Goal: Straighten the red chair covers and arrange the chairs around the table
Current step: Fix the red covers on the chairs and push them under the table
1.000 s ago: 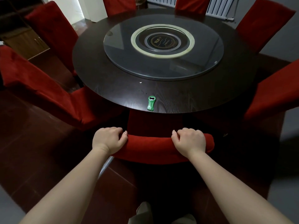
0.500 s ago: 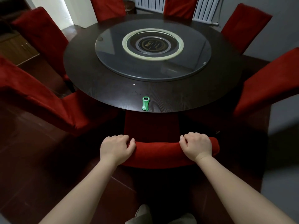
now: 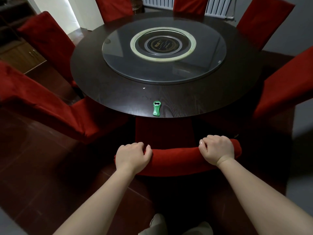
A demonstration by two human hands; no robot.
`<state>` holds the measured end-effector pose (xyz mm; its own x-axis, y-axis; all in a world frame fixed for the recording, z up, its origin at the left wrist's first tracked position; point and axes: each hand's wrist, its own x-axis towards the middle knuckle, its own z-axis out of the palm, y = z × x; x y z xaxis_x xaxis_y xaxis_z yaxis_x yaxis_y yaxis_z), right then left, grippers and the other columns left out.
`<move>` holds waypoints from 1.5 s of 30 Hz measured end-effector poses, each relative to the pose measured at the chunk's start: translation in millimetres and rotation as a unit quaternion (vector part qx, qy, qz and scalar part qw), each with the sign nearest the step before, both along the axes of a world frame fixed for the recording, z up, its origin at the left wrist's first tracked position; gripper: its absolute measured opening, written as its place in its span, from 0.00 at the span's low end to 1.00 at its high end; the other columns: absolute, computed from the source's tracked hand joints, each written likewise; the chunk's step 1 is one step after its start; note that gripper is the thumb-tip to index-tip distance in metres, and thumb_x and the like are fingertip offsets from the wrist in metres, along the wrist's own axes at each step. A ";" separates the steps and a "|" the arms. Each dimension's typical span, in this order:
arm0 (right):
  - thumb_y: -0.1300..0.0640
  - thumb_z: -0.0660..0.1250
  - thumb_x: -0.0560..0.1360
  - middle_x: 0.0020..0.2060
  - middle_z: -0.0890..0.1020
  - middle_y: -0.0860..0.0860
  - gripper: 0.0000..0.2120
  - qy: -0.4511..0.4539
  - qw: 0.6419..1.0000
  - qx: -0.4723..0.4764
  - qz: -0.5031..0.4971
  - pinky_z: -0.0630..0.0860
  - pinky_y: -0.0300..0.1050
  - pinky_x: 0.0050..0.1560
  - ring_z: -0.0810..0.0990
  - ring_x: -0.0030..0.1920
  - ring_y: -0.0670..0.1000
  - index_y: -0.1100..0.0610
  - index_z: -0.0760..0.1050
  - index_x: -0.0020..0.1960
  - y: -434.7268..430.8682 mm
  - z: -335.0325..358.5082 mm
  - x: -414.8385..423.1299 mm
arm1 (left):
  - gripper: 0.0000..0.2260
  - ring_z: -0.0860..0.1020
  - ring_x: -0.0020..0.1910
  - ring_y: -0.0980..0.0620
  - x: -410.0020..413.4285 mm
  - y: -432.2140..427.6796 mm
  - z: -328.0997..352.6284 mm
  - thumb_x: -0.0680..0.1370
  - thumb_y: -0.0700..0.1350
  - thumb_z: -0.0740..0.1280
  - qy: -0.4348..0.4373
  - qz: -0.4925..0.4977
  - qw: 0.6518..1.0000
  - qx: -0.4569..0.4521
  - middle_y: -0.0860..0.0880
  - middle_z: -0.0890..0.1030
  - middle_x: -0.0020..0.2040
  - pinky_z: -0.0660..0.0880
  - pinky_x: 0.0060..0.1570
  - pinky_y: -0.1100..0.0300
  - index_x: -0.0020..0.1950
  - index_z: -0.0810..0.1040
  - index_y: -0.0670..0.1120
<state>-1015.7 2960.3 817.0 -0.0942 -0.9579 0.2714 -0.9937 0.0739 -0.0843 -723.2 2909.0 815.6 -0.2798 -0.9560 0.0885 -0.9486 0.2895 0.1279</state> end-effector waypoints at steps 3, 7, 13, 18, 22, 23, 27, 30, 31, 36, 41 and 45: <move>0.49 0.52 0.73 0.24 0.75 0.53 0.24 0.002 1.000 -0.018 -0.003 0.69 0.48 0.29 0.75 0.26 0.58 0.58 0.75 0.26 -5.7 0.4 1.8 | 0.22 0.79 0.32 0.44 2.7 -6.6 0.3 0.75 0.61 0.46 -0.003 -0.006 1.000 -0.002 0.49 0.79 0.31 0.63 0.35 0.54 0.31 0.66 0.50; 0.49 0.54 0.73 0.24 0.76 0.54 0.23 0.005 0.999 -0.038 -0.001 0.67 0.47 0.30 0.76 0.26 0.58 0.58 0.77 0.26 -24.7 6.5 19.9 | 0.22 0.81 0.35 0.44 20.3 -27.9 3.0 0.76 0.61 0.47 -0.008 -0.004 1.000 -0.014 0.48 0.81 0.34 0.65 0.34 0.55 0.32 0.70 0.49; 0.48 0.53 0.74 0.24 0.76 0.52 0.24 0.005 1.000 -0.004 -0.003 0.69 0.48 0.31 0.75 0.27 0.57 0.57 0.77 0.27 -28.5 8.6 28.4 | 0.23 0.78 0.29 0.46 31.2 -36.9 0.5 0.75 0.60 0.48 -0.002 -0.026 0.999 -0.031 0.50 0.77 0.29 0.61 0.30 0.57 0.30 0.70 0.49; 0.48 0.54 0.76 0.27 0.78 0.52 0.24 0.011 0.999 0.044 -0.006 0.68 0.48 0.35 0.77 0.30 0.57 0.58 0.79 0.30 -29.2 11.2 36.5 | 0.23 0.79 0.30 0.44 40.4 -40.7 -1.4 0.75 0.60 0.48 0.004 -0.040 0.998 -0.049 0.50 0.79 0.30 0.62 0.30 0.58 0.32 0.73 0.48; 0.48 0.56 0.79 0.33 0.80 0.51 0.22 0.022 0.995 0.094 -0.013 0.68 0.49 0.40 0.79 0.37 0.56 0.56 0.80 0.35 -26.1 13.8 43.0 | 0.24 0.80 0.34 0.46 46.6 -41.1 -1.2 0.75 0.62 0.45 -0.009 -0.030 0.999 -0.043 0.49 0.80 0.33 0.63 0.31 0.57 0.33 0.72 0.50; 0.48 0.56 0.80 0.35 0.81 0.51 0.21 0.027 0.993 0.111 -0.016 0.68 0.49 0.42 0.79 0.39 0.56 0.55 0.80 0.37 -26.0 15.4 44.0 | 0.24 0.81 0.35 0.46 46.8 -41.0 -0.2 0.75 0.63 0.45 -0.010 -0.024 0.999 -0.036 0.50 0.81 0.34 0.64 0.31 0.58 0.34 0.72 0.50; 0.44 0.52 0.81 0.38 0.80 0.48 0.23 0.025 0.987 0.157 -0.010 0.72 0.49 0.46 0.79 0.43 0.53 0.53 0.79 0.40 -22.3 23.6 40.8 | 0.23 0.81 0.37 0.48 43.3 -39.0 0.7 0.76 0.63 0.47 -0.025 -0.017 0.999 -0.017 0.51 0.80 0.35 0.67 0.32 0.58 0.36 0.73 0.50; 0.38 0.49 0.80 0.41 0.78 0.45 0.25 -0.019 0.976 0.218 0.004 0.72 0.50 0.50 0.78 0.44 0.51 0.51 0.79 0.43 -22.7 32.8 34.3 | 0.22 0.80 0.36 0.48 43.0 -38.1 2.5 0.78 0.62 0.49 -0.039 -0.023 0.999 -0.005 0.52 0.79 0.33 0.66 0.30 0.58 0.35 0.72 0.50; 0.36 0.49 0.79 0.41 0.77 0.44 0.25 -0.038 0.970 0.241 0.007 0.72 0.50 0.52 0.78 0.45 0.50 0.50 0.79 0.45 -22.0 37.1 32.3 | 0.22 0.80 0.36 0.48 42.6 -38.3 3.4 0.78 0.62 0.50 -0.044 -0.023 0.999 0.003 0.52 0.78 0.33 0.65 0.30 0.58 0.34 0.72 0.50; 0.32 0.50 0.76 0.57 0.81 0.43 0.28 -0.052 0.969 0.239 0.036 0.66 0.53 0.67 0.77 0.61 0.48 0.45 0.77 0.64 -3.9 48.4 16.7 | 0.23 0.78 0.35 0.48 34.9 -52.5 14.7 0.74 0.64 0.54 -0.065 -0.012 0.995 0.076 0.52 0.76 0.32 0.69 0.33 0.59 0.34 0.75 0.49; 0.31 0.59 0.74 0.70 0.72 0.45 0.34 -0.079 0.973 0.215 0.035 0.61 0.51 0.72 0.67 0.72 0.47 0.47 0.66 0.75 12.9 66.1 1.5 | 0.22 0.76 0.35 0.52 9.3 -77.9 55.5 0.73 0.65 0.60 -0.100 -0.070 0.989 0.083 0.53 0.78 0.33 0.66 0.32 0.60 0.36 0.77 0.48; 0.32 0.63 0.72 0.73 0.70 0.47 0.37 -0.089 0.976 0.195 0.025 0.62 0.50 0.72 0.66 0.73 0.48 0.46 0.61 0.77 23.8 92.2 -8.1 | 0.21 0.77 0.42 0.49 -32.0 -88.2 92.0 0.74 0.67 0.61 -0.139 -0.151 0.975 0.087 0.53 0.78 0.40 0.68 0.38 0.58 0.43 0.80 0.50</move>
<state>-1023.8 2984.1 909.2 -0.0564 -0.9897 -0.1312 -0.9690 0.0859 -0.2317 -755.2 2820.8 907.7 -0.5409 -0.8201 -0.1868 -0.8284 0.5579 -0.0508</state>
